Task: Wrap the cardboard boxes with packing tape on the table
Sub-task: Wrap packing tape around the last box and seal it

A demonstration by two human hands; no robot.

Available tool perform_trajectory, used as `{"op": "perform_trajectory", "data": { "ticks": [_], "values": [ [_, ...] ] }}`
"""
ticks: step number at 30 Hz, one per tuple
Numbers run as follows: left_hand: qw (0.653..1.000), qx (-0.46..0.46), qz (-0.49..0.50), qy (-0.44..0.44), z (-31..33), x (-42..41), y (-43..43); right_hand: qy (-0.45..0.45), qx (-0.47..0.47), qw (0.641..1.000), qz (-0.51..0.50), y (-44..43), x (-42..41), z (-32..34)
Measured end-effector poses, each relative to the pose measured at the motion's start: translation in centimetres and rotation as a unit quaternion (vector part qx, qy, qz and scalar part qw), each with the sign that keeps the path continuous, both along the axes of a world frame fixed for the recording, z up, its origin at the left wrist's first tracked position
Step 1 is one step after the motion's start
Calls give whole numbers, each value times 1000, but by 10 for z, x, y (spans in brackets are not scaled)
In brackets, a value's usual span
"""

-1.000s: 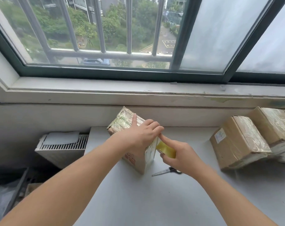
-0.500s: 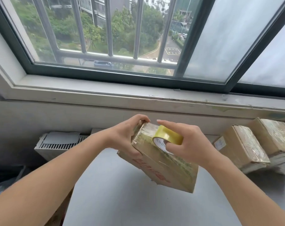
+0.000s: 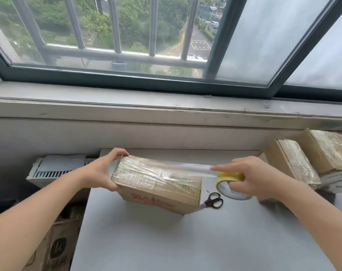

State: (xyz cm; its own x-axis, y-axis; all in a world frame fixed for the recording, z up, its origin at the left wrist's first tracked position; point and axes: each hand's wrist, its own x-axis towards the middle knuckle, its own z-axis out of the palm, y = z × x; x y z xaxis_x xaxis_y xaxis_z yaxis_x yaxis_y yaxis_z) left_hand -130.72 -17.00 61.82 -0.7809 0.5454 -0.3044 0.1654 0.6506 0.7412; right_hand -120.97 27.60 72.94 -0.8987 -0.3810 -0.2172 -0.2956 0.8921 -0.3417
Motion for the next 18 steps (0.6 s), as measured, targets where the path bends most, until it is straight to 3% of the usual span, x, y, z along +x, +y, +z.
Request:
{"op": "perform_trajectory", "data": {
  "ticks": [7,18],
  "values": [
    [1000,-13,15,-8,-6,-4,-5,11,11,1000,-12,6,4,-56],
    [1000,-14,15,-11,-12,-4,-5,43,17,998,-34,-2,29,-83]
  ]
}}
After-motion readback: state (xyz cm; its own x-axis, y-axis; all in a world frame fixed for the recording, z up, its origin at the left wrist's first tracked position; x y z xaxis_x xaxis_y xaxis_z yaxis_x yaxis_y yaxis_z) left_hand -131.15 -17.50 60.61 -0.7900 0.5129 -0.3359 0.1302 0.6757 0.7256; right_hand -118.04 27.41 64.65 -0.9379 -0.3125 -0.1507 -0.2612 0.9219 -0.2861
